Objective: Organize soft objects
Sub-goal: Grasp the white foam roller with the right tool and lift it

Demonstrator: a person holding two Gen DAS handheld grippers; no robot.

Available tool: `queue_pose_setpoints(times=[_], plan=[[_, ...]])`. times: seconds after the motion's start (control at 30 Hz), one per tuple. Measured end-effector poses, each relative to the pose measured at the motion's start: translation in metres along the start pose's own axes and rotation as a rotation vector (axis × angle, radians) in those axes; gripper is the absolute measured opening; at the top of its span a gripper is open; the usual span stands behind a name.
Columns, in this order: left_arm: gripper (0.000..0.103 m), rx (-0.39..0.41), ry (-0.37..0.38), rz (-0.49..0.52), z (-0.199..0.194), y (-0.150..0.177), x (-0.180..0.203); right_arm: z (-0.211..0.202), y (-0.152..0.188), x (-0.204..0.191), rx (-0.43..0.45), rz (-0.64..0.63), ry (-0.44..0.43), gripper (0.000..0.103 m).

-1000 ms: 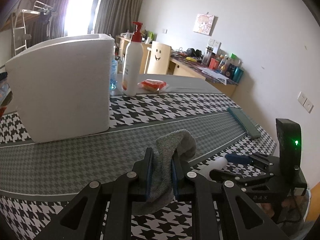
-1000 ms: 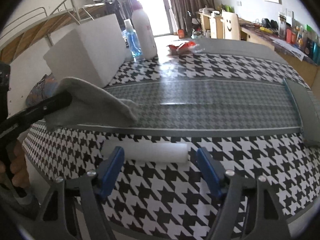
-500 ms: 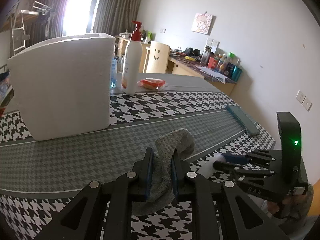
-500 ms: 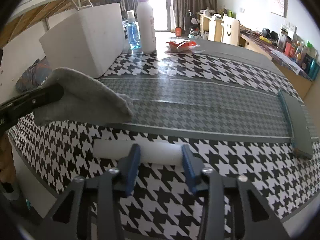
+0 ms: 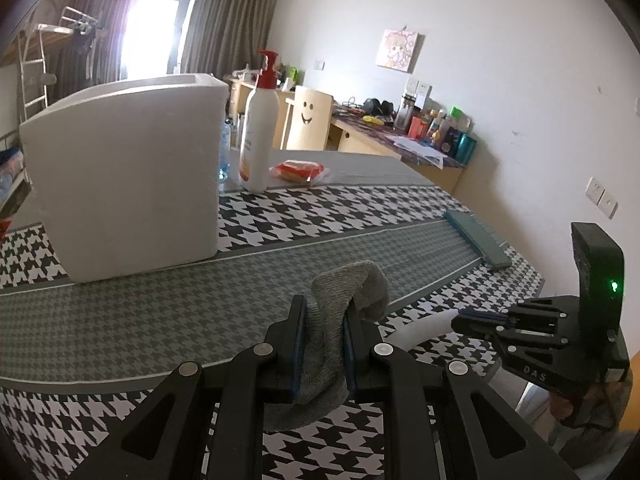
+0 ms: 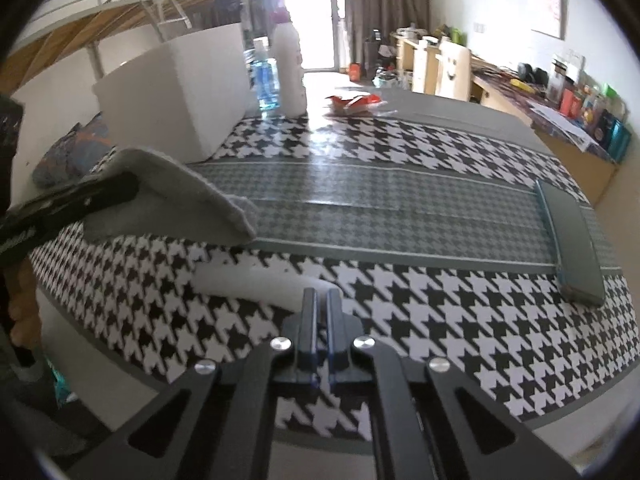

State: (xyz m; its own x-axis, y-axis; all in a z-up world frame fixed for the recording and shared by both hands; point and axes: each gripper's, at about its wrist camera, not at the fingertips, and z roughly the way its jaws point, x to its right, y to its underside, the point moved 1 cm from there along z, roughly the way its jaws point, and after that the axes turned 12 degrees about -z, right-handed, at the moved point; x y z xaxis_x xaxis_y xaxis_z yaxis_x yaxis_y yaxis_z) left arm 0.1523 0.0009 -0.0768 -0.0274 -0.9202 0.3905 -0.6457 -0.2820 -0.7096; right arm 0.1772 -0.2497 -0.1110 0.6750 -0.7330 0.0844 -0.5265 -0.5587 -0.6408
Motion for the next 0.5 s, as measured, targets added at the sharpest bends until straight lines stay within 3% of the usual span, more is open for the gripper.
queue_pose_setpoints(times=[0.13,0.3,0.4,0.5], plan=[[0.018,0.019,-0.013,-0.014,-0.008,-0.002,-0.005,-0.008,-0.005,-0.012,0.019,-0.09,0.011,0.007],[0.018,0.042,-0.037,-0.034,-0.016,-0.002,-0.013,-0.002,-0.008,-0.021,-0.004,-0.178,0.032,0.047],[0.018,0.049,-0.044,-0.044,-0.02,-0.002,-0.015,-0.003,-0.005,-0.021,0.0,-0.219,0.059,0.048],[0.018,0.061,-0.049,-0.05,-0.023,-0.003,-0.017,-0.005,-0.005,-0.022,0.003,-0.269,0.026,0.048]])
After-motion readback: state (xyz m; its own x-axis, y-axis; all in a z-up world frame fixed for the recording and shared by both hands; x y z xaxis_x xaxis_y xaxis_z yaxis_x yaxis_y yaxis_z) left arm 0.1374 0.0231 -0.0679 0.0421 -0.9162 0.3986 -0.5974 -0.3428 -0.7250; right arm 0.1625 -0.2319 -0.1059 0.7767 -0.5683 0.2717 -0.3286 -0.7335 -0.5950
